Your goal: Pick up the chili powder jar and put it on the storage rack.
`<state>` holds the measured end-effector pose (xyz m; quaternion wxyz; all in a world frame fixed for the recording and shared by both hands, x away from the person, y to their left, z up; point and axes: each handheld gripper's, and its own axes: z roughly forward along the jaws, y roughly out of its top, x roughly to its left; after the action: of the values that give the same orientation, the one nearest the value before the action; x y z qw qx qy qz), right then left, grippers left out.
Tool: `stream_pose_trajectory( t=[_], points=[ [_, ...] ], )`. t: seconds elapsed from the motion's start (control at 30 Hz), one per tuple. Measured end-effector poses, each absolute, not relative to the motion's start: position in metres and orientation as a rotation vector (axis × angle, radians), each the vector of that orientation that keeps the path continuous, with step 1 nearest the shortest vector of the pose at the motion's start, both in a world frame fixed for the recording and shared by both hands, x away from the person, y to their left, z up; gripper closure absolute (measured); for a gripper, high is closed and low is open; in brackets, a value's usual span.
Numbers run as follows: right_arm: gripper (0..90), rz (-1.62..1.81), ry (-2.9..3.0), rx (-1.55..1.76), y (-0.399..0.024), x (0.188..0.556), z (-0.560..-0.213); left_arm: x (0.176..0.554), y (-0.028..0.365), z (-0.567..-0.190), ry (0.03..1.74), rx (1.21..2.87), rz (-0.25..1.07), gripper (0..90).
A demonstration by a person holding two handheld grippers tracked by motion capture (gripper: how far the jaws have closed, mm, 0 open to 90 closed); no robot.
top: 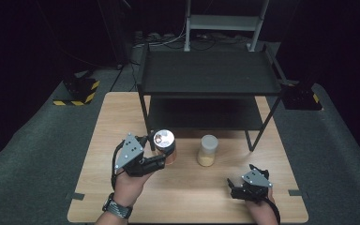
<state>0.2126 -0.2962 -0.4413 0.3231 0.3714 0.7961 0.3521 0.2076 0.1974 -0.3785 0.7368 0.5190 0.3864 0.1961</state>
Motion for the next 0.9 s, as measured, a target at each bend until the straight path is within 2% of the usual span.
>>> stream_pose_trajectory(
  t=[0.9],
  points=[
    [0.0, 0.93, 2.086, 0.978, -0.297, 0.212, -0.442, 0.234, 0.2, -0.326, 0.809, 1.069, 0.494, 34.7]
  ],
)
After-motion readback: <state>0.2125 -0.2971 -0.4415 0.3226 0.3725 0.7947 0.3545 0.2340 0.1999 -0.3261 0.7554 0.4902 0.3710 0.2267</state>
